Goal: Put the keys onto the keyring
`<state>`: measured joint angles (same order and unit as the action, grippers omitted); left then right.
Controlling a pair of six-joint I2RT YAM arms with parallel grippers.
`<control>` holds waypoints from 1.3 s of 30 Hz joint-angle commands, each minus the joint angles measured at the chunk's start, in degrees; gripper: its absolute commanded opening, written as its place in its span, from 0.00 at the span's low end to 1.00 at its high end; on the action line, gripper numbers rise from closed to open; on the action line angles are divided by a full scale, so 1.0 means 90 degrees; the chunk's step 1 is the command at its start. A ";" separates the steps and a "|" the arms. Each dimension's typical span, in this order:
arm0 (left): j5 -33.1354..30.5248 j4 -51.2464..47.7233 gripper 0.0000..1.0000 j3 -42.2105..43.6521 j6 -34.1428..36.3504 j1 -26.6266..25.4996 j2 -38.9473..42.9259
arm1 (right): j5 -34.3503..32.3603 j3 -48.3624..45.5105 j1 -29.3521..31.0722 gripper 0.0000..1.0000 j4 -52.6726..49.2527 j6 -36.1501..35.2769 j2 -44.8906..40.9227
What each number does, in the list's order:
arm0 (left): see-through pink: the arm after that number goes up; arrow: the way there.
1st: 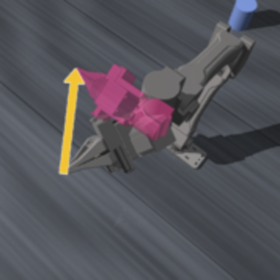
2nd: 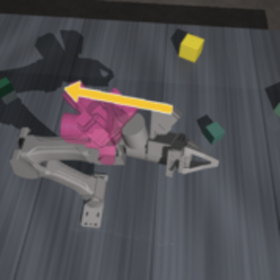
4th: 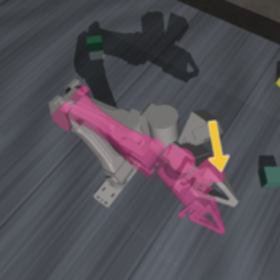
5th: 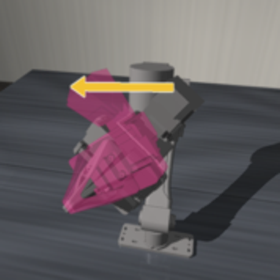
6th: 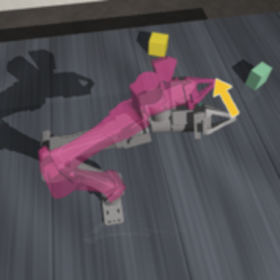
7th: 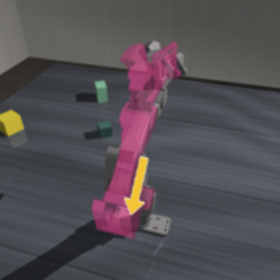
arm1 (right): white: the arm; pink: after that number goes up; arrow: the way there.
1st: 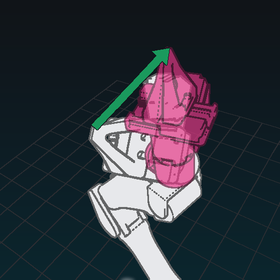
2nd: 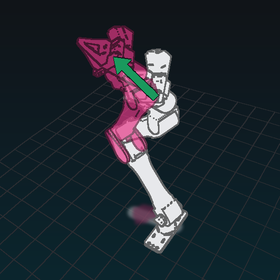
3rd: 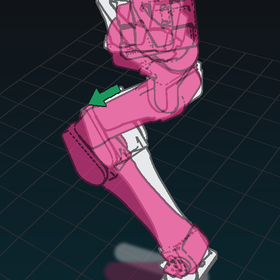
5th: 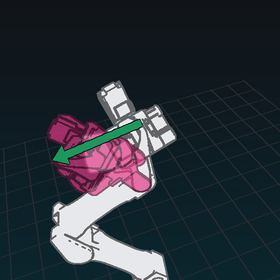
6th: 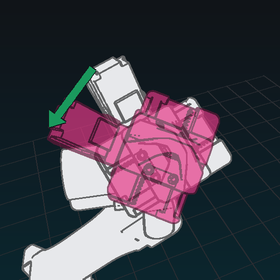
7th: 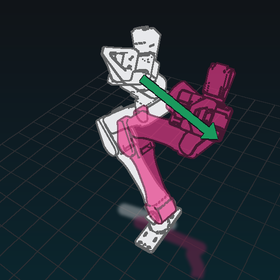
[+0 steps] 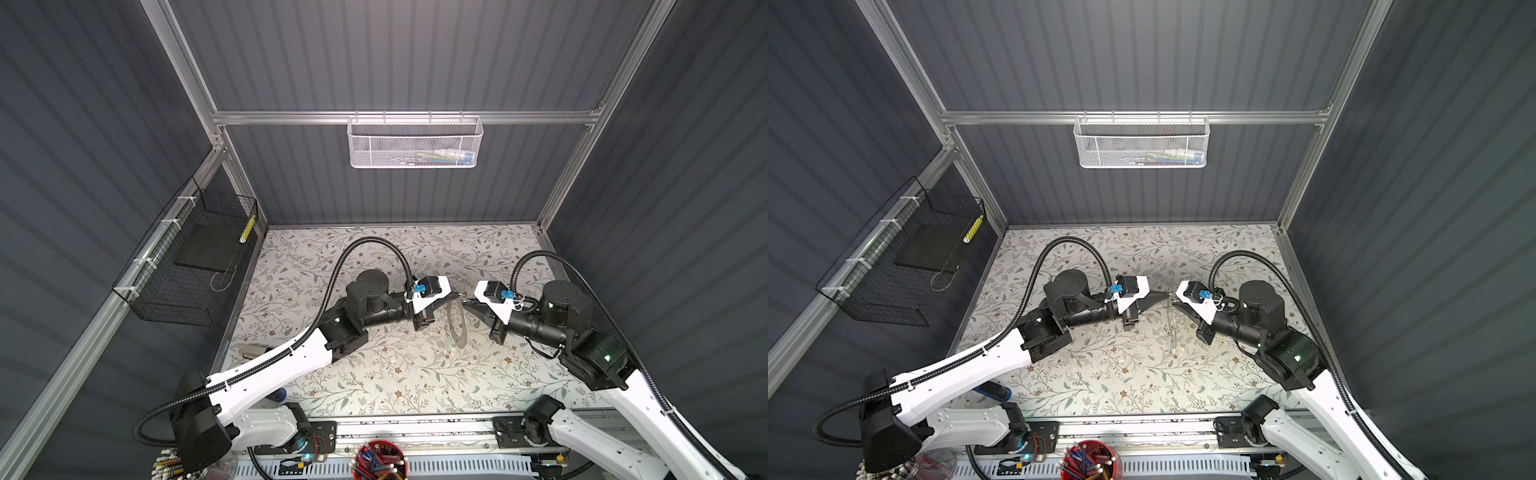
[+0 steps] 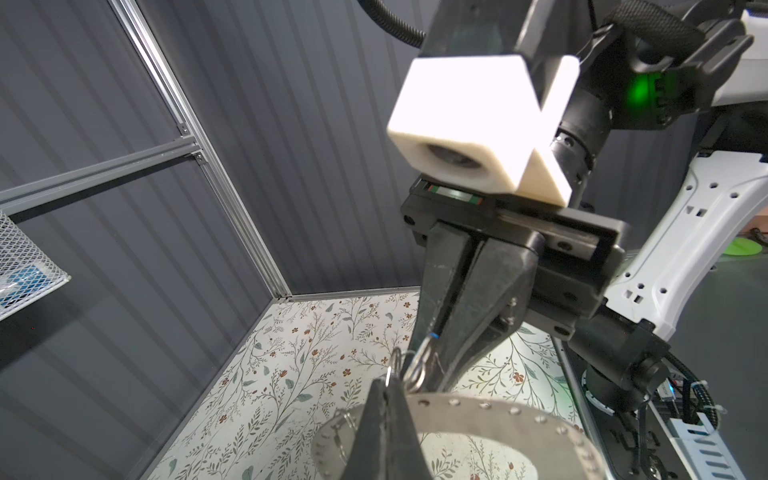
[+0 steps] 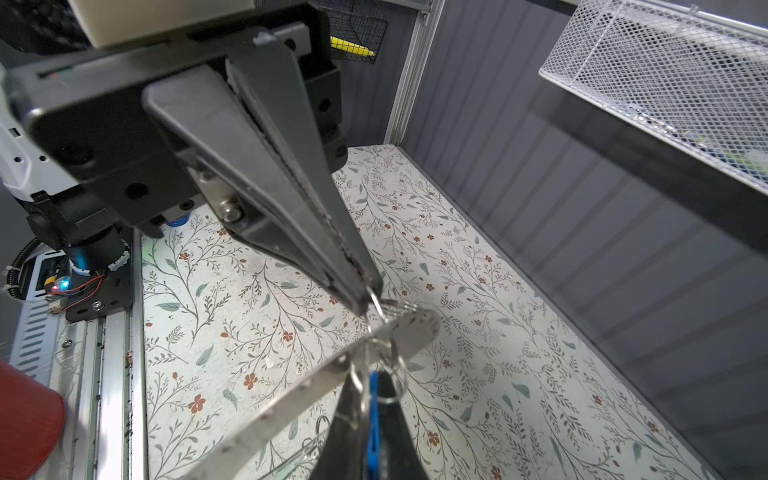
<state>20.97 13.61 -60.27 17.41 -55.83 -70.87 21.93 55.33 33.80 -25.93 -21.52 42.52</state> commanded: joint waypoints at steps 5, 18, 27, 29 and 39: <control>-0.0100 0.0021 0.00 -0.0178 0.0136 0.0007 0.0194 | -0.0074 0.0169 -0.0040 0.00 -0.0380 -0.0191 -0.0003; 0.0079 0.0021 0.00 -0.0225 0.0141 0.0012 0.0155 | -0.0230 0.0217 -0.0046 0.00 -0.0691 -0.0310 0.0138; 0.0300 -0.0029 0.00 -0.0305 0.0097 0.0008 -0.0075 | -0.0052 0.0309 -0.0038 0.00 -0.0437 -0.0294 0.0207; 0.0329 -0.0017 0.00 -0.0304 0.0077 0.0009 -0.0112 | -0.0041 0.0307 -0.0037 0.00 -0.0352 -0.0270 0.0180; -0.0001 -0.0113 0.00 -0.0242 0.0165 0.0004 -0.0194 | -0.0165 0.0264 -0.0047 0.00 -0.0290 -0.0380 0.0076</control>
<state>22.11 12.29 -60.80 17.89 -55.83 -71.94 20.53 56.38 33.47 -30.02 -24.34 44.18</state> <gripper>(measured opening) 0.047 0.068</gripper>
